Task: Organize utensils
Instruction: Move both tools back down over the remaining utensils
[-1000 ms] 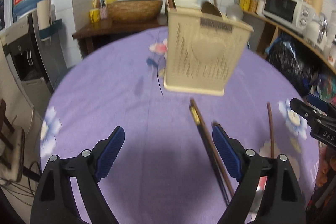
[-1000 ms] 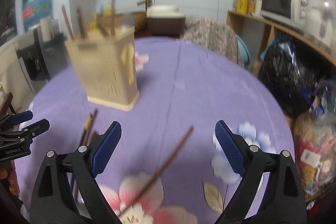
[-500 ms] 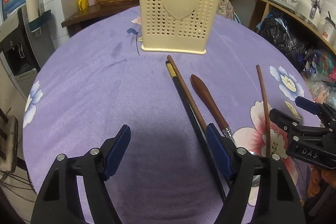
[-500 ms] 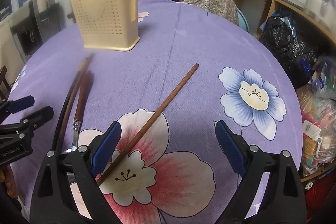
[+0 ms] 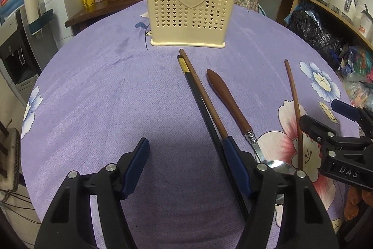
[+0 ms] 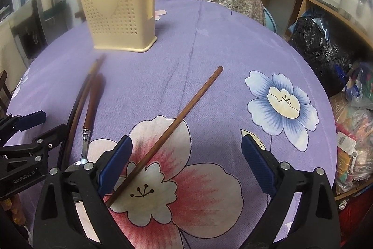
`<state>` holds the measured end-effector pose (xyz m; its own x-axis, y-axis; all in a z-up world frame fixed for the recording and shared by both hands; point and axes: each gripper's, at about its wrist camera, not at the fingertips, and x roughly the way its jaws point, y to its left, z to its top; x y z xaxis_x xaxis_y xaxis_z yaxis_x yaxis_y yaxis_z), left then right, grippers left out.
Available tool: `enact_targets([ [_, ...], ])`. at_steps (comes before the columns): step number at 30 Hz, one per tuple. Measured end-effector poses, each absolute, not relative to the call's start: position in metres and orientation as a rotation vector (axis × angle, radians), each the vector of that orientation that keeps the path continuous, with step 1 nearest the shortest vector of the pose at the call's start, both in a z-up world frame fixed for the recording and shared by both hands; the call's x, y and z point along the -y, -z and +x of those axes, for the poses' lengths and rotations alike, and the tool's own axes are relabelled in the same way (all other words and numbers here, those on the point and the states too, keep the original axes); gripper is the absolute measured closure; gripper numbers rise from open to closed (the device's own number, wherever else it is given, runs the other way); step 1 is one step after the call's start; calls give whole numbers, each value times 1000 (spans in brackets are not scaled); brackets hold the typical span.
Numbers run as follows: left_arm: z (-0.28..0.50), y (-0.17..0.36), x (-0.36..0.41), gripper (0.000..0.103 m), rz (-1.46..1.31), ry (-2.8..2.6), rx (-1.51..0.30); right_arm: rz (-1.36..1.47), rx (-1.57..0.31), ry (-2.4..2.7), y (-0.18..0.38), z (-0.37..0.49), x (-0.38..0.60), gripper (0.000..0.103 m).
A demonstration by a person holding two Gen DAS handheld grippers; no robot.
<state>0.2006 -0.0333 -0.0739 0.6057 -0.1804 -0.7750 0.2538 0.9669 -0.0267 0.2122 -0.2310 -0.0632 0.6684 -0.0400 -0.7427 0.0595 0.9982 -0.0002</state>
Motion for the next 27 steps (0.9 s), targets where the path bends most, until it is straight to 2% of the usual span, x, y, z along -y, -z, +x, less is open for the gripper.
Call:
enact_targets([
  [17, 206, 75, 40, 37, 122, 230, -889, -16, -907, 50, 76, 220, 219, 9],
  [27, 215, 73, 2, 38, 89, 161, -896, 72, -947, 10, 81, 218, 251, 10],
])
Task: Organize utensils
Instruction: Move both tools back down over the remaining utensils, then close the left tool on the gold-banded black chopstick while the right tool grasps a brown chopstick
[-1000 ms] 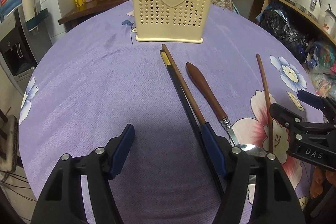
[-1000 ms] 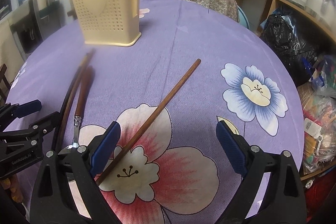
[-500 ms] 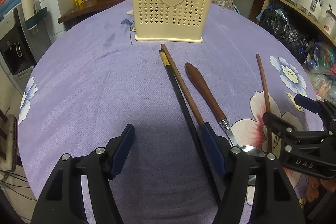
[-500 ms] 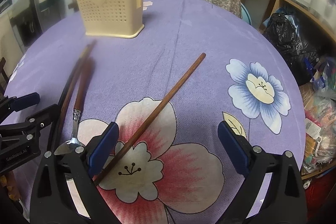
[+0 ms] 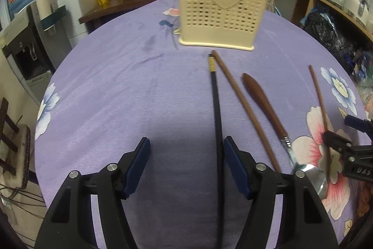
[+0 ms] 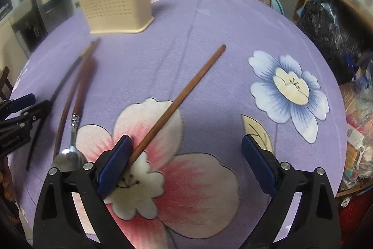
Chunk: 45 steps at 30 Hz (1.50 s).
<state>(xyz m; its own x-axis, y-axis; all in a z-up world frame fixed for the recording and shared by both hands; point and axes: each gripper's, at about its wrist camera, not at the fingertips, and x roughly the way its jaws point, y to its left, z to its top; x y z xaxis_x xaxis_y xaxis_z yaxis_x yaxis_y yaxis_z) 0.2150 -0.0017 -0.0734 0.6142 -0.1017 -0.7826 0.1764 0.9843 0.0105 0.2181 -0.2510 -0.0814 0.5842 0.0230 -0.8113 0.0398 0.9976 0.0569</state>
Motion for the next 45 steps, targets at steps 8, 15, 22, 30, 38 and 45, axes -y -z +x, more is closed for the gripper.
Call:
enact_targets([
  [8, 229, 67, -1, 38, 85, 187, -917, 138, -925, 3, 74, 225, 273, 18],
  [15, 261, 69, 19, 38, 182, 244, -969, 187, -927, 26, 64, 269, 292, 29],
  [22, 287, 66, 23, 48, 202, 272, -994, 248, -947, 47, 70, 293, 303, 43],
  [30, 312, 63, 37, 80, 210, 276, -998, 251, -941, 90, 69, 321, 301, 62],
  [38, 325, 63, 48, 92, 215, 259, -997, 293, -953, 114, 68, 343, 302, 83],
  [45, 327, 63, 46, 94, 204, 253, -992, 289, -952, 109, 70, 349, 300, 92],
])
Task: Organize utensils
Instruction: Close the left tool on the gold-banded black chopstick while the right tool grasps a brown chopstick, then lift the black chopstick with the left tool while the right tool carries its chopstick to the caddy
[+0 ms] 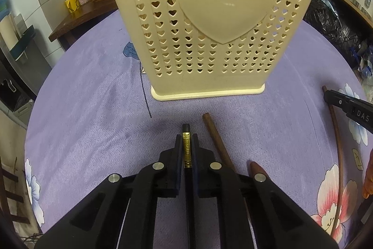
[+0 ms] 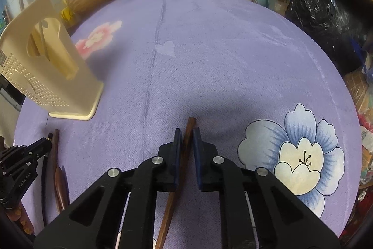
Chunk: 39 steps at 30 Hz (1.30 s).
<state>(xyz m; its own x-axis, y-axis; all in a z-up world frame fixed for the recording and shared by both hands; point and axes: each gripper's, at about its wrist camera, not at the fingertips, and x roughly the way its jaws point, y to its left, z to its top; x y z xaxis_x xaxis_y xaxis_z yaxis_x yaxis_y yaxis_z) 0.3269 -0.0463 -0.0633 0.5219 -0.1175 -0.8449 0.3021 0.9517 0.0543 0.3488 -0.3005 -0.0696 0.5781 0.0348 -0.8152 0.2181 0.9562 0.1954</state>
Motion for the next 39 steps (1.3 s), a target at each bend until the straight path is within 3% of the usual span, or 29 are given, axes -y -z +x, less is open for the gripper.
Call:
enact_targets([
  [14, 316, 59, 40, 95, 138, 254, -934, 261, -858, 39, 63, 335, 285, 93],
  [31, 238, -65, -7, 95, -39, 329, -566, 212, -542, -257, -49, 244, 270, 95],
  [39, 227, -87, -13, 95, -68, 342, -494, 200, -476, -310, -83, 222, 271, 95],
])
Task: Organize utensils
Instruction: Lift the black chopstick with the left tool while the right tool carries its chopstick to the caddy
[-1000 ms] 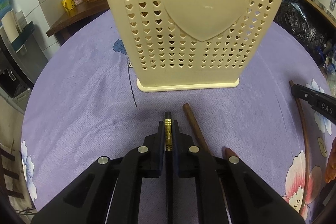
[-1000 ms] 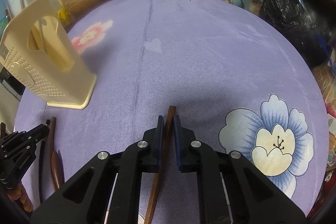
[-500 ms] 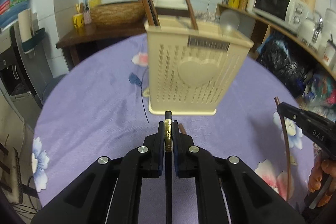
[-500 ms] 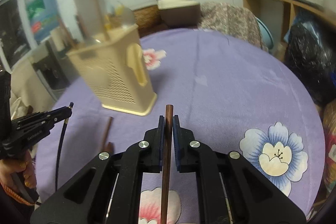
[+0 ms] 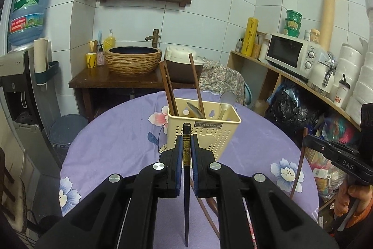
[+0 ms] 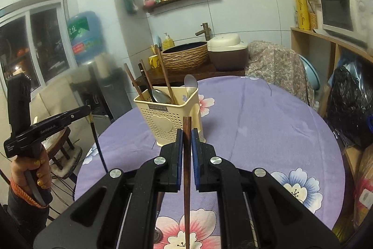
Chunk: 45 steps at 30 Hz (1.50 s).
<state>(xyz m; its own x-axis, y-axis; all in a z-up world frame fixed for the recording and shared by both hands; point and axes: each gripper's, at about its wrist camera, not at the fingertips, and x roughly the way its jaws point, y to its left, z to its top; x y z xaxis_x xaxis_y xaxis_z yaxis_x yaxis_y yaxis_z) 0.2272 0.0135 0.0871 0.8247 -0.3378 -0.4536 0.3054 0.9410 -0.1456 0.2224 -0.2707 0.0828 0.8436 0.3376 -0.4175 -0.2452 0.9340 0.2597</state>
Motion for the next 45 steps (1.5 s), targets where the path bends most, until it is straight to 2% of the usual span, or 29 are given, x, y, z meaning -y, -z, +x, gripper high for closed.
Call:
enact_targets([
  [25, 234, -125, -22, 95, -88, 369, -436, 170, -405, -343, -128, 223, 261, 95],
  [33, 249, -187, -21, 95, -101, 384, -344, 170, -349, -383, -188, 253, 249, 95],
  [40, 277, -244, -20, 95, -133, 342, -237, 185, -199, -328, -258, 282, 240, 95],
  [45, 307, -242, -13, 95, -128, 295, -240, 185, -169, -276, -270, 314, 233, 95],
])
